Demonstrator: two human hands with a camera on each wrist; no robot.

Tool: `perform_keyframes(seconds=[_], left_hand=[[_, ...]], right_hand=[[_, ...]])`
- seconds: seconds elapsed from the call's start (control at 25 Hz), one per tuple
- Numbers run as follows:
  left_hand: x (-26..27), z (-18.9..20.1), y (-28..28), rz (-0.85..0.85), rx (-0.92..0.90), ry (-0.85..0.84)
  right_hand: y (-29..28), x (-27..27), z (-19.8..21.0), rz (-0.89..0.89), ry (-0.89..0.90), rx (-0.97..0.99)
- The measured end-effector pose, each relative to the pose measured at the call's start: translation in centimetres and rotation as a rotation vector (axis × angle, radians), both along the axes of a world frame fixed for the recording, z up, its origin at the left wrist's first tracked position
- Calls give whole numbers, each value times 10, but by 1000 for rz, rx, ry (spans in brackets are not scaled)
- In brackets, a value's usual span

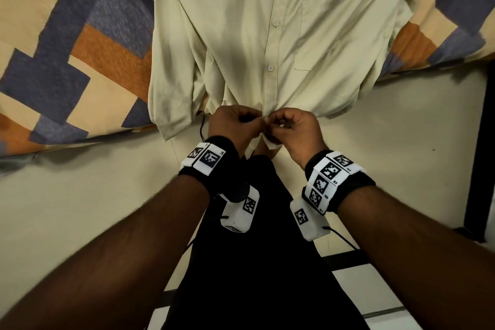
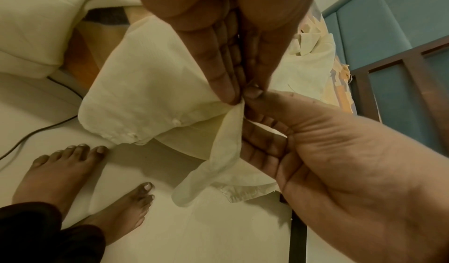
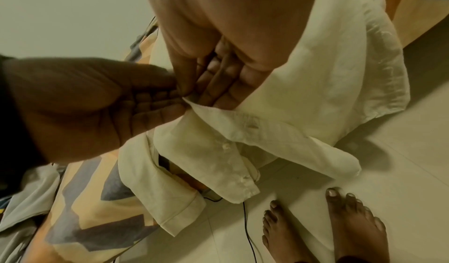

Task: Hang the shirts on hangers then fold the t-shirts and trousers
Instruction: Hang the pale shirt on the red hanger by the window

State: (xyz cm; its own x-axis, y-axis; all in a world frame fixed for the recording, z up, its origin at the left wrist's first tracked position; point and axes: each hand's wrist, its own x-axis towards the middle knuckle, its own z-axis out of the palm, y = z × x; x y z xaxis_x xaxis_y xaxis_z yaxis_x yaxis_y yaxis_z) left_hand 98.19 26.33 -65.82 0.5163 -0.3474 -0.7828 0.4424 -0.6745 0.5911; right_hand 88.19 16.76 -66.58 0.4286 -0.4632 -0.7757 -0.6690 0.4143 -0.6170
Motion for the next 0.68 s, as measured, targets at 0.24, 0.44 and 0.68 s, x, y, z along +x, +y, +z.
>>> perform_keyframes(seconds=[0.24, 0.44, 0.68], left_hand=[[-8, -8, -5, 79, -24, 17], [-5, -18, -7, 50, -60, 7], [-10, -31, 6, -672, -218, -482]], right_hand=[[-6, 1, -4, -33, -9, 70], [-19, -1, -7, 10, -68, 116], [-29, -8, -8, -119, -145, 186]])
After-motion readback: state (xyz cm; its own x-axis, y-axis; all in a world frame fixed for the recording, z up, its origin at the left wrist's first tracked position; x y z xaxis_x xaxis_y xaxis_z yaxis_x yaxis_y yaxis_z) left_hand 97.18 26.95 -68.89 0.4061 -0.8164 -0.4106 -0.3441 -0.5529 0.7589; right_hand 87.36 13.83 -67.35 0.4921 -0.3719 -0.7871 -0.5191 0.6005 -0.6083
